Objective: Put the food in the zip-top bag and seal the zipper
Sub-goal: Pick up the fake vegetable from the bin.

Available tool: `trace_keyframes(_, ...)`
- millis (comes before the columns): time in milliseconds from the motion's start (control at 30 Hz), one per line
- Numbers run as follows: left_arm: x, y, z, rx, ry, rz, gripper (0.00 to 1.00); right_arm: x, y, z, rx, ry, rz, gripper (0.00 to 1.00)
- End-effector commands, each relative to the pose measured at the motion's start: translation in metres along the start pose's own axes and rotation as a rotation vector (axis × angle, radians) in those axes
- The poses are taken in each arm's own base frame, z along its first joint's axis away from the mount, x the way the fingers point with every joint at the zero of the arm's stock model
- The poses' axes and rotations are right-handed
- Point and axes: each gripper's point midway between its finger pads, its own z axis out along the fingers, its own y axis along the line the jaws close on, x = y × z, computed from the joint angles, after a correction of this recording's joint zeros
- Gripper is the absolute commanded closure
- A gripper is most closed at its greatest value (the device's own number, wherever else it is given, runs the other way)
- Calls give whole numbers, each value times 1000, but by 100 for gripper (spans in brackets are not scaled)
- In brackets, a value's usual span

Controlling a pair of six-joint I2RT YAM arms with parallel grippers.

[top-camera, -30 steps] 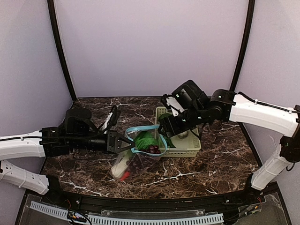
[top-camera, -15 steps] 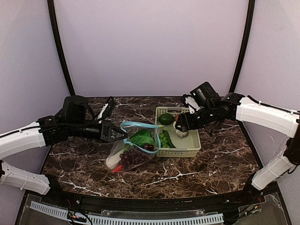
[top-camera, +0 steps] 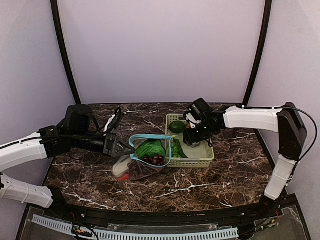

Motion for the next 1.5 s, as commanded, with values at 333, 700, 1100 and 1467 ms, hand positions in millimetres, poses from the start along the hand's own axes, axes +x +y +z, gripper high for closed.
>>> trace_keyframes(333, -7, -16, -13, 46, -45, 32, 99, -24, -33, 49, 231, -40, 16, 48)
trace_keyframes(700, -7, -17, -13, 49, -44, 29, 99, -11, -27, 65, 194, -5, 28, 67)
trace_keyframes(1100, -8, -19, -15, 54, -49, 26, 99, -3, -29, 69, 196, 15, 62, 76)
trace_keyframes(1467, -9, -21, -18, 55, -59, 28, 99, -1, -32, 69, 195, 20, 84, 88)
